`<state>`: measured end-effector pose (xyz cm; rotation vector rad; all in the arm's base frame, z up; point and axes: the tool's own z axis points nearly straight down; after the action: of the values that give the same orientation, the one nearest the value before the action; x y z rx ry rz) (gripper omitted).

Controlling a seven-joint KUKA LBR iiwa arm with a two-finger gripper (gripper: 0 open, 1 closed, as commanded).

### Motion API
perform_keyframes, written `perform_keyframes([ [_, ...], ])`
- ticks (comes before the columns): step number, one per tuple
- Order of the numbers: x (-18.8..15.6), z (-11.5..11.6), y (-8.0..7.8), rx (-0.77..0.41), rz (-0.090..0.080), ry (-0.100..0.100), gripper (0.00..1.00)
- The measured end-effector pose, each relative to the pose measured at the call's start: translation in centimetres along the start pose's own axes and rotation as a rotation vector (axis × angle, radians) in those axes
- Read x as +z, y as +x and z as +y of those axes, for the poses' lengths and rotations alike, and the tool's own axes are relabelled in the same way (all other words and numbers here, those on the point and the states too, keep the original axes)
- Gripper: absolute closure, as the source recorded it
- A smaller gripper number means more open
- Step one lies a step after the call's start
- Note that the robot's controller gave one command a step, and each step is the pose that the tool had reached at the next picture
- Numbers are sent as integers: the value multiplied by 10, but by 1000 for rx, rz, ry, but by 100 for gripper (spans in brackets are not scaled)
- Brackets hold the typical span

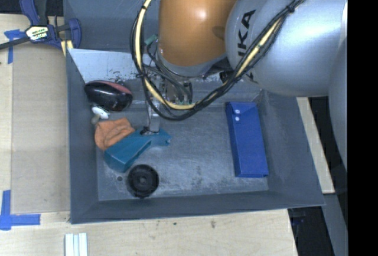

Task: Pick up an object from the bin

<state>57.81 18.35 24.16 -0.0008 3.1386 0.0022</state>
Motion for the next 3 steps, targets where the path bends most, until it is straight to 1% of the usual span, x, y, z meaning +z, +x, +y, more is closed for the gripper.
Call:
perform_keyframes([
  [1,47,0,6,-63,-5,-1,0],
  [2,103,3,22,-54,-1,0,0],
  [3,144,9,6,-97,2,0,100],
])
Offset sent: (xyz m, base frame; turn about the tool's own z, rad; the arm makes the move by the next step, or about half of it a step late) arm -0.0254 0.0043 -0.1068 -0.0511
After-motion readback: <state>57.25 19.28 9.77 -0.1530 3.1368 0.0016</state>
